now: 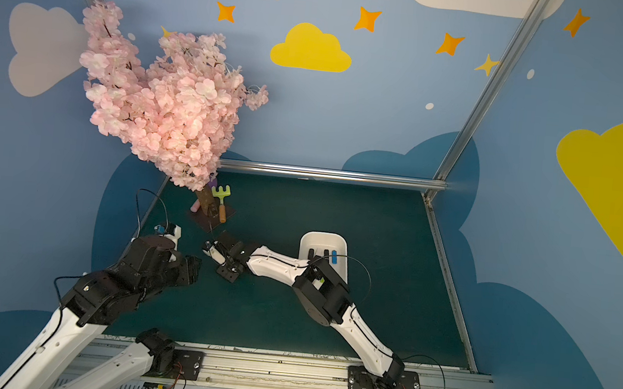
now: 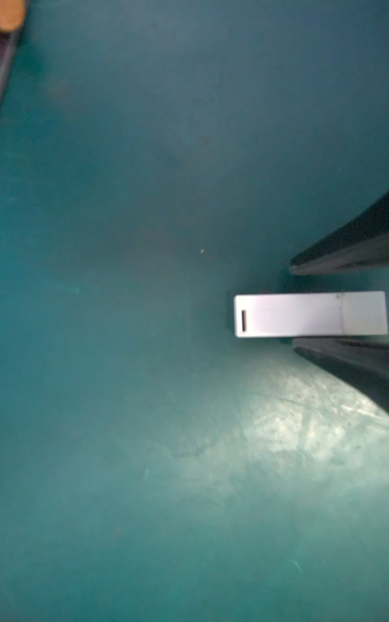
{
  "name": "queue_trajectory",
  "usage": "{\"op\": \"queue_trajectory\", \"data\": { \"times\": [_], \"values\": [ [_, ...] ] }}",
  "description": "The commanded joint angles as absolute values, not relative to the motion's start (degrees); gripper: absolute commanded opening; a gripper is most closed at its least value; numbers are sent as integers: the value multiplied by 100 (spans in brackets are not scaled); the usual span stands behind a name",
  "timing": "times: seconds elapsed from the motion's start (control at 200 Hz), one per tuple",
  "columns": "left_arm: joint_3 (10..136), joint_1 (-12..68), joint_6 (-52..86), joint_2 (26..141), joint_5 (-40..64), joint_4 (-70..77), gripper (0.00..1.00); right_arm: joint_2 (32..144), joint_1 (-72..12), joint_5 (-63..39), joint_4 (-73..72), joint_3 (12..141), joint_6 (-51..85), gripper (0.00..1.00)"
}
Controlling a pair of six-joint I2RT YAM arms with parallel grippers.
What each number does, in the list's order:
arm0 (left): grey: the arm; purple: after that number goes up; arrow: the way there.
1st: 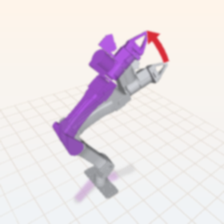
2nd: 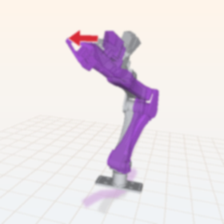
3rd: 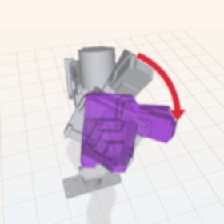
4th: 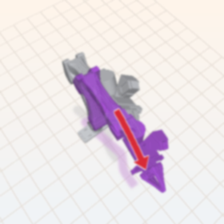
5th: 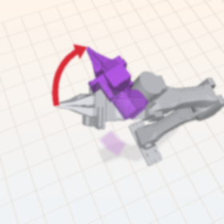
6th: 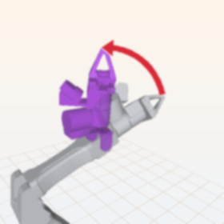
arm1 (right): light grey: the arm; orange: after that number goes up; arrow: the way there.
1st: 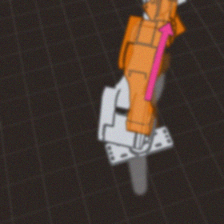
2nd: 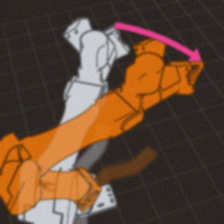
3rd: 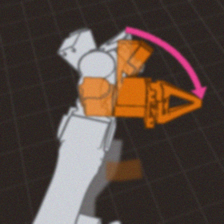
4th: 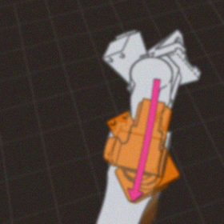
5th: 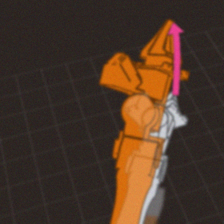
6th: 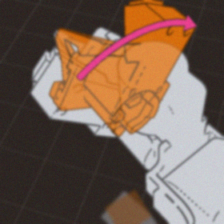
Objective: Put the usb flash drive into the storage box
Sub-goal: Pick up the USB flash from the center of the board.
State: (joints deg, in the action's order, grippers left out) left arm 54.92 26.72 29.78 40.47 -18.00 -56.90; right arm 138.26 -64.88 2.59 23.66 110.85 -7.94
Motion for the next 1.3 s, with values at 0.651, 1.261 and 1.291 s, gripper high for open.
{"op": "queue_trajectory", "data": {
  "times": [0.651,1.261,1.291],
  "values": [
    [5445,2646,2907,4010,-1776,-5644,65,12901,-6634,384,2114,10279,-321,12],
    [5426,2646,2962,3858,-1813,-5651,65,9427,-5728,1243,2057,7343,884,12],
    [5423,2650,2959,3858,-1809,-5651,65,9204,-5610,1269,2102,7112,992,12]
  ]
}}
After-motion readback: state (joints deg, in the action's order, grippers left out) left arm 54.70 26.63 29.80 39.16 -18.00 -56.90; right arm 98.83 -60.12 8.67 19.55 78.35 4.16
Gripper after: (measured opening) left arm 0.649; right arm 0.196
